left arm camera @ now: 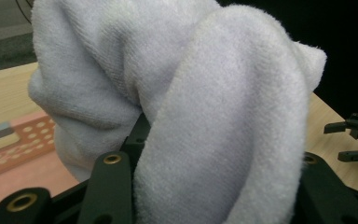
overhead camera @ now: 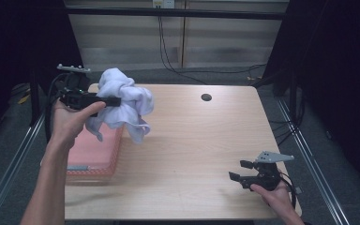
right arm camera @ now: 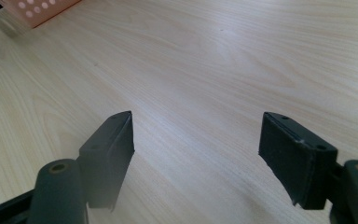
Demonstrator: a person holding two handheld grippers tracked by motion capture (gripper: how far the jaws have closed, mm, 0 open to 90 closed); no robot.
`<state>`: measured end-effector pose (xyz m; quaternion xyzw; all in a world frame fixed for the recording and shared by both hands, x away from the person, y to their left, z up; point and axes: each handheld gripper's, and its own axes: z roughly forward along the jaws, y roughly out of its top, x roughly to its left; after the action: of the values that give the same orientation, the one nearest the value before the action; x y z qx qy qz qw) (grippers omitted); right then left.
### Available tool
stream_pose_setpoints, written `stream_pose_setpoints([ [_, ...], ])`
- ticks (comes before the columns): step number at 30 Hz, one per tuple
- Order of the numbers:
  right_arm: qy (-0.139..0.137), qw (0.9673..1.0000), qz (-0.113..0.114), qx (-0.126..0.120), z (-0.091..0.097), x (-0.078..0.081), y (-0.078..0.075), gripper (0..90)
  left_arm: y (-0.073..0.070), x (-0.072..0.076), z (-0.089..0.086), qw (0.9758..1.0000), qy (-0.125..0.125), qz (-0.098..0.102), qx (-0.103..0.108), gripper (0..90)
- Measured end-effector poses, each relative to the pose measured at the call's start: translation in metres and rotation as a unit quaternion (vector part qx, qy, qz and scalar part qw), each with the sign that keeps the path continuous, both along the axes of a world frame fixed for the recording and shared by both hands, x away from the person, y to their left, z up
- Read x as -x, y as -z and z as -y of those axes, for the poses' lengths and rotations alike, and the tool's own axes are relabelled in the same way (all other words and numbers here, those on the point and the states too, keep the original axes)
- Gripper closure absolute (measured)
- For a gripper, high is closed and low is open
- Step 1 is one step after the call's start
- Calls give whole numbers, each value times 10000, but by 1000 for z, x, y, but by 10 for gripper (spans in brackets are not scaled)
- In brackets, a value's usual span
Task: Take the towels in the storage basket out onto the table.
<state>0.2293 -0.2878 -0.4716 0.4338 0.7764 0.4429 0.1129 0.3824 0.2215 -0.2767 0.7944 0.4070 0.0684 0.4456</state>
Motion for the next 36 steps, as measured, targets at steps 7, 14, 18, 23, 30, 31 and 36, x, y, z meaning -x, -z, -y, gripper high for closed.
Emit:
stream_pose_setpoints([
  [7, 16, 10000, 6, -11, 0, 0, 0, 268, 6, -2, 34, 9994, 332, -2, 17, 526],
  [14, -5, 10000, 7, -3, 0, -1, 0, 266, 26, -2, 67, 9984, 566, -94, 7, 522],
  [18, 7, 10000, 4, -4, 1, -1, 0, 264, 35, -1, 79, 9975, 690, -150, -16, 518],
  [23, 15, 10000, -5, -5, 0, -1, 0, 264, 50, 4, 98, 9969, 765, -179, -50, 515],
  [30, 8, 10000, 3, -4, 0, -2, 0, 264, 83, 14, 130, 9939, 1049, -210, -285, 509],
  [31, 8, 10000, 3, -4, 0, -2, 0, 264, 83, 14, 130, 9939, 1049, -210, -285, 507],
  [36, 0, 10000, 4, -17, 1, -1, -1, 264, 118, 22, 156, 9892, 1288, -359, -607, 497],
])
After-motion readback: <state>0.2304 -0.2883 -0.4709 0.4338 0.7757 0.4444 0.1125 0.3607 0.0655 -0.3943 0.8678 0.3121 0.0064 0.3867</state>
